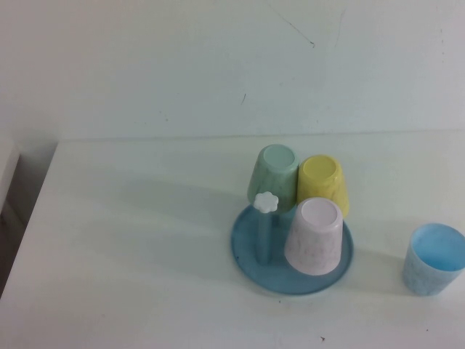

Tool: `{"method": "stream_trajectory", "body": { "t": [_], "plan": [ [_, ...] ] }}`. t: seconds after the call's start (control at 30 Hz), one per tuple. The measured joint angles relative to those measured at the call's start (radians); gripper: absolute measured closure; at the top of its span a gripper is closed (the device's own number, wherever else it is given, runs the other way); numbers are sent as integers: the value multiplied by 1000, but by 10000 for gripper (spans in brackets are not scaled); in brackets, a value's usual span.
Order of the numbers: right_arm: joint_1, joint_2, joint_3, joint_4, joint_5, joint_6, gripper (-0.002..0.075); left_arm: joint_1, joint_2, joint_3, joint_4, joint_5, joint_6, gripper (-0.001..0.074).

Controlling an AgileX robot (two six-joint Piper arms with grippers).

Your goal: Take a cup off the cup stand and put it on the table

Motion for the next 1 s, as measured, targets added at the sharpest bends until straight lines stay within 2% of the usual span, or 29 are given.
{"method": "stream_trajectory", "body": {
  "t": [0.23, 0.53, 1.0],
  "plan": [
    [0, 0, 0, 0, 0, 0, 729, 35, 0, 93, 20, -78, -21, 737],
    [0, 0, 0, 0, 0, 0, 729, -59, 0, 94, -18, 6, 101, 737],
    [0, 0, 0, 0, 0, 0, 729, -65, 0, 92, -41, 22, 111, 737]
  ]
}}
